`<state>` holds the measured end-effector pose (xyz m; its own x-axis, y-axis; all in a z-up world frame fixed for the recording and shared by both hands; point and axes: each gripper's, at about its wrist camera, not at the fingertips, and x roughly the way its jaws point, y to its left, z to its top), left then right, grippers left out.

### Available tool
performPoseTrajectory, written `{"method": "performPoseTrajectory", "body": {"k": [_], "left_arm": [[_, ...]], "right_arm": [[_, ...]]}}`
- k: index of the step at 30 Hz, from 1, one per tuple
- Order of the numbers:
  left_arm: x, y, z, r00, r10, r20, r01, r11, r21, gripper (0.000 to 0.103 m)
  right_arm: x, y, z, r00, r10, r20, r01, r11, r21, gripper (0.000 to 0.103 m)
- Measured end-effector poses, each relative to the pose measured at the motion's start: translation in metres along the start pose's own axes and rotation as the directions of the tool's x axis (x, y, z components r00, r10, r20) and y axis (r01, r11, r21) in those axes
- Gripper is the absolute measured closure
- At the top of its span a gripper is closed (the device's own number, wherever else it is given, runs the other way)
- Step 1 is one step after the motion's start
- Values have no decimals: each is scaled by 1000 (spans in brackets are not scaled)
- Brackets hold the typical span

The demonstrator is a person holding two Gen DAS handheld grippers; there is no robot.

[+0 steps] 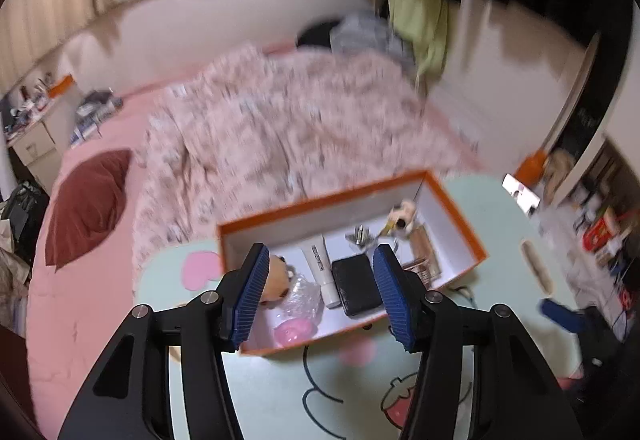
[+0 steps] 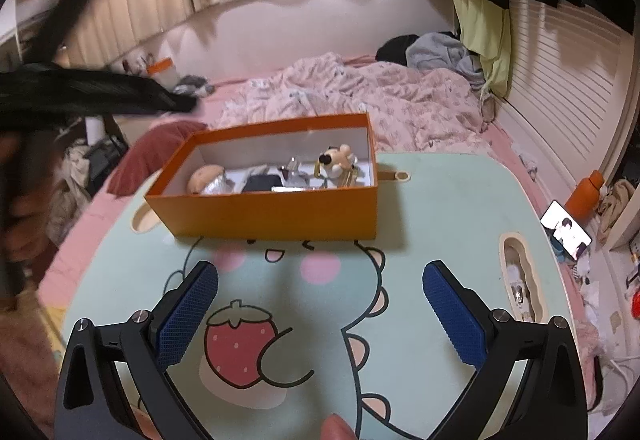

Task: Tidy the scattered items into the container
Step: 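Grasp the clear plastic bag in the orange box with the left tool, set it on the table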

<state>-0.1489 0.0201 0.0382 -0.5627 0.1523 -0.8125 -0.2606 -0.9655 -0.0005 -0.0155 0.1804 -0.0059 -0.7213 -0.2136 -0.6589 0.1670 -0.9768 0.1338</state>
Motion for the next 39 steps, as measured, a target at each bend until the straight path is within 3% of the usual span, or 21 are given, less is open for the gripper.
{"method": "performPoseTrajectory", "body": {"k": [3, 5, 8, 14, 21, 24, 26, 28, 32, 36, 39], "left_arm": [[48, -2, 2, 987, 24, -159, -24, 1000, 1, 77], [69, -1, -3, 971, 54, -232, -55, 998, 3, 78], [77, -1, -6, 960, 130, -246, -127, 991, 30, 78], [99, 6, -11, 941, 77, -329, -77, 997, 13, 78], [105, 3, -14, 942, 59, -330, -54, 998, 22, 78], [103, 10, -11, 942, 16, -336, -21, 1000, -14, 79], [99, 15, -10, 946, -12, -324, 2, 1000, -31, 80], [84, 20, -7, 961, -34, -275, 20, 998, -54, 80], [24, 22, -2, 988, -101, -120, 92, 992, -81, 80], [-42, 5, -18, 984, -178, 8, 178, 983, -36, 80], [-60, -11, -54, 970, -236, 53, 238, 971, -26, 80]], "right_arm": [[-1, -6, 1, 1000, 18, -2, -18, 1000, 12, 16], [2, -9, 1, 999, 37, -16, -37, 999, 20, 20], [3, -14, -1, 997, 76, -34, -75, 997, 33, 21], [4, -18, -1, 994, 102, -46, -100, 994, 43, 21], [6, -20, -3, 994, 102, -51, -99, 994, 52, 21], [6, -21, -3, 994, 97, -44, -95, 994, 46, 21], [4, -22, -3, 995, 97, -37, -95, 994, 47, 21], [3, -24, -3, 995, 97, -29, -95, 994, 57, 21], [3, -27, -2, 995, 95, -23, -93, 993, 72, 21], [3, -26, -1, 995, 96, -22, -94, 993, 75, 21], [4, -27, -1, 991, 128, -27, -125, 988, 87, 21]]}}
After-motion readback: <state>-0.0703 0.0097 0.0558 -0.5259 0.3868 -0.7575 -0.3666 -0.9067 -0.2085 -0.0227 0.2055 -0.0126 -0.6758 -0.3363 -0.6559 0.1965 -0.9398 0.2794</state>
